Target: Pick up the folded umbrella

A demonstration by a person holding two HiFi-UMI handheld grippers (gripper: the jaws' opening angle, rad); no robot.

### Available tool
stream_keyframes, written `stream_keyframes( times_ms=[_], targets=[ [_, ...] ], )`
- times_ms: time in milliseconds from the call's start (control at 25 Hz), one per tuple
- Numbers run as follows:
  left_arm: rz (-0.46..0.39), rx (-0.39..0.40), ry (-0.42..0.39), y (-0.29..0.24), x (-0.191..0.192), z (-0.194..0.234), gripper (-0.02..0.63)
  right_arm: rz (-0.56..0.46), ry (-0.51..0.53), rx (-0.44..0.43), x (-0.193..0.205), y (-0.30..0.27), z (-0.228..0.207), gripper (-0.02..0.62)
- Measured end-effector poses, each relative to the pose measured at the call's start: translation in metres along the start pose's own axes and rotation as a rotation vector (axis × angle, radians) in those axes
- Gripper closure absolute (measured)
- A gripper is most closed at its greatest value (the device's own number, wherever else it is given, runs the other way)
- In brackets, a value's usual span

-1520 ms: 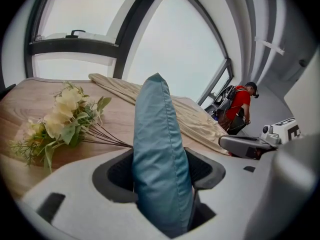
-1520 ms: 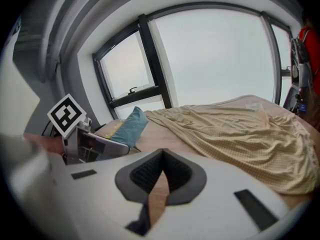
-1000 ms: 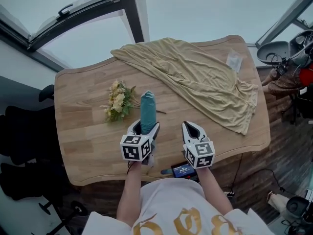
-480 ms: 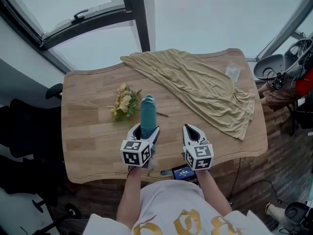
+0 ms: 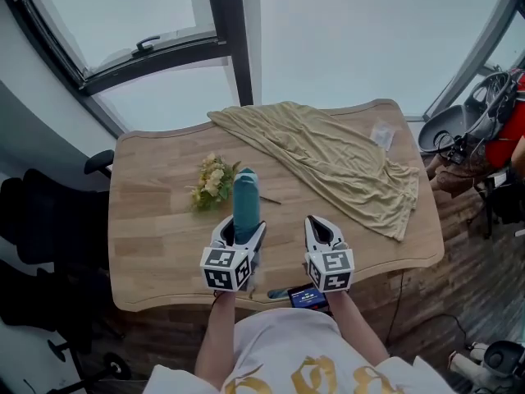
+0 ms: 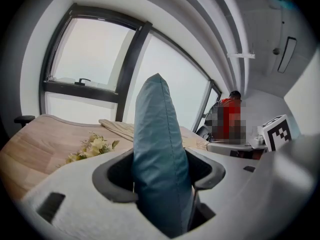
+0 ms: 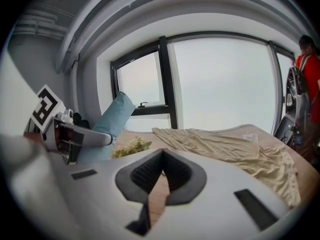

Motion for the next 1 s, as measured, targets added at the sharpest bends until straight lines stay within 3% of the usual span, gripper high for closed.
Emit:
stream_keyframes(
  times_ms=[560,1000],
  targets=[
    [-0.235,-0.022,-0.052,0.059,-0.048,-0.012,0.304,-0.129,0.037,0.025,-0.043,0.039,0.01,0.584],
    [-0.31,-0.031,-0.082,0.083,-0.055,-0.028,0.304,-0.198,0.053,-0.012,-0.055,0.063,0.025,0.584]
  ],
)
Point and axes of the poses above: the fingertips, and each gripper's own axes: y backward along the fingers, z to its left, x out of its underside, the point moved 5 cm from there along y, backward along the fingers, and after that the axes turned 5 degrees about -z, right-handed, at the moved point
